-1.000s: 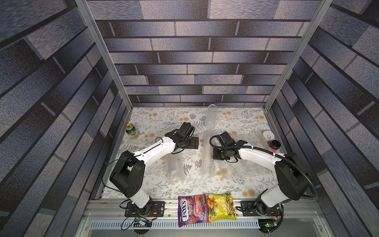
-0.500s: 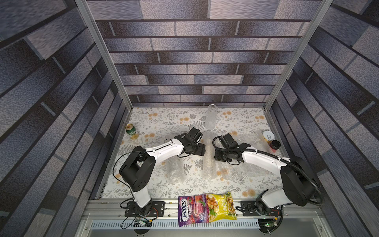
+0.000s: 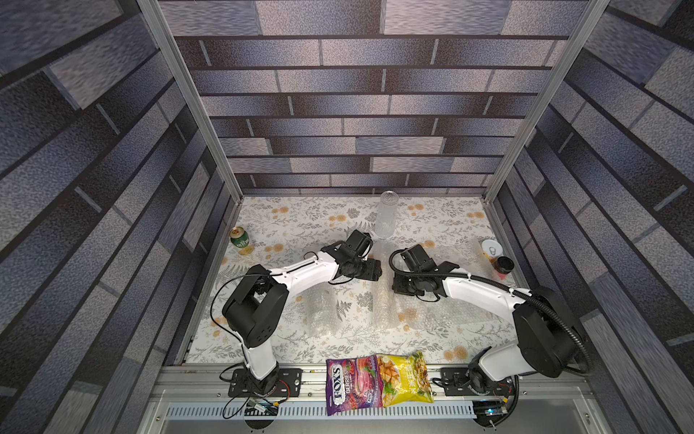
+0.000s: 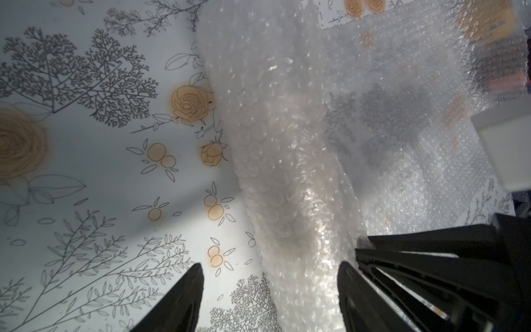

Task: Unwrap the vase from the bubble wrap
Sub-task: Move the bubble wrap to the center of the board.

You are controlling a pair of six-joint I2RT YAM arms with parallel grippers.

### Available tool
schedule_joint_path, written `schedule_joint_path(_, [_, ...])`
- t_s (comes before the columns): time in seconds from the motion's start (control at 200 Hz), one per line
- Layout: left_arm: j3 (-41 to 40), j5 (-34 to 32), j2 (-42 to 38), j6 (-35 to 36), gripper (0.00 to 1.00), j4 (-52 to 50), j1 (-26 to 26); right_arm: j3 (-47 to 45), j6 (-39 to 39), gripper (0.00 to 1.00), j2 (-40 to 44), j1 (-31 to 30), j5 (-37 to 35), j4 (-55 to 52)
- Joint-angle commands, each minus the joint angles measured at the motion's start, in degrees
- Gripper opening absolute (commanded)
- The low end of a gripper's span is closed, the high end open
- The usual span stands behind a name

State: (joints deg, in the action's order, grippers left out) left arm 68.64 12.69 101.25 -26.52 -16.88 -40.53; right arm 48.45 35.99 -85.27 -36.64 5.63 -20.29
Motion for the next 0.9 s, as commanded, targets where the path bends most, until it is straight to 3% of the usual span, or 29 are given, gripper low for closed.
schedule_joint_path(0.0, [1.58,1.54,1.12,0.42,0.75,0.67,-0.55,-0.19,-0.38,0.16,0.25,-0.51,-1.21,-0.78])
schedule_joint_path(0.466, [3.33,3.31,6.23,0.44,0.74,0.36,-0.44,5.95,-6.83,0.24,3.04,-0.53,-7.63,-8.13])
schedule_joint_path(0.892, [2.63,3.12,6.06,0.48,0.74,0.01,0.08,17.25,-13.51,0.19,-7.49,0.25,-11.53,-8.80])
